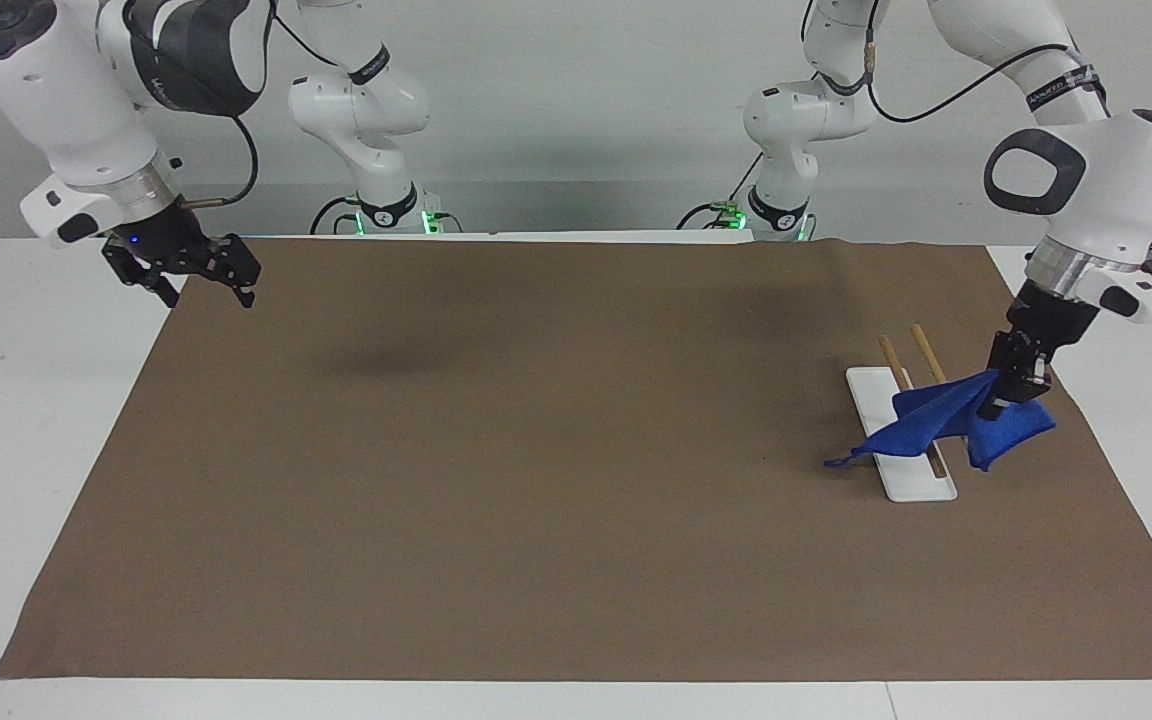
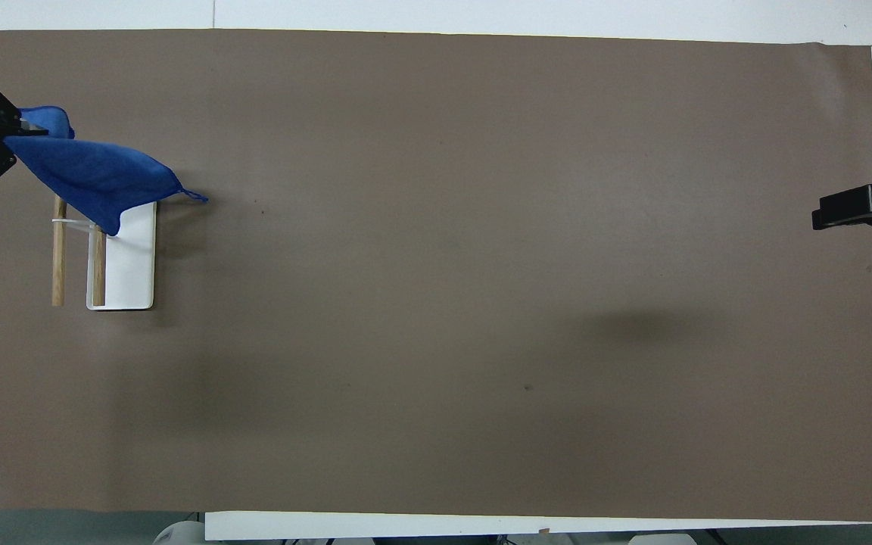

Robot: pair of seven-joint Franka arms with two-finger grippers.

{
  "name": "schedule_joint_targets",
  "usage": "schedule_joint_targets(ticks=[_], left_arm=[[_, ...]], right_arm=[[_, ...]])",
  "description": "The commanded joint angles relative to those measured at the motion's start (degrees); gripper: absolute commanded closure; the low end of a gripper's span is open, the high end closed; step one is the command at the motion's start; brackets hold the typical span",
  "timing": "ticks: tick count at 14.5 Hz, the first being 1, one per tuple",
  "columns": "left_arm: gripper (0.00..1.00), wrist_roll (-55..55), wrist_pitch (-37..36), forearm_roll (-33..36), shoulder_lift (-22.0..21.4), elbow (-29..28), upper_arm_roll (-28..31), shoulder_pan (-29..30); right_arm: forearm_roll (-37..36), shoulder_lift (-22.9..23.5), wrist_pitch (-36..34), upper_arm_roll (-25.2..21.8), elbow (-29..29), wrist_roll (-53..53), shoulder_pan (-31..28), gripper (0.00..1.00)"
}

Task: Right arm passes towel to left arm to hang
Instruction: 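Drape the towel over the white rack's dowels with the left gripper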

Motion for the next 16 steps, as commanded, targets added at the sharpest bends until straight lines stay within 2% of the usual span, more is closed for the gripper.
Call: schedule_joint_targets(ticks=[1,5,9,13,15,16], left_arm=[[0.99,5.38,0.30,-0.15,1.20,1.18,-0.33,3.42],[0.98,4.96,0.57,-0.15,0.68,-0.48,-0.24,4.31],[0.96,5.92,0.13,0.02,-3.27,-7.94,-0.16,6.85],[0.95,10.66,-0.75,0.02,-5.47,-11.99,-0.24,8.26],[0.93,10.76,-1.28,0.02,-5.83,-12.70,-0.24,8.88],[0.88,10.93,-2.24,0.02,-6.18,-12.97,-0.24,8.97]], right_arm=[[-0.84,0.46,-0.50,0.16,0.76,-0.56,-0.14,0.00],[-0.75,0.38,-0.41,0.16,0.76,-0.47,-0.05,0.00],[-0.75,0.20,-0.50,0.07,0.76,-0.47,-0.05,0.00],[-0.75,0.11,-0.58,0.07,0.67,-0.47,-0.05,0.00],[-0.67,-0.24,-0.76,0.16,0.41,-0.47,0.04,0.00],[-0.67,-0.24,-0.76,0.16,0.15,-0.47,0.04,0.00]])
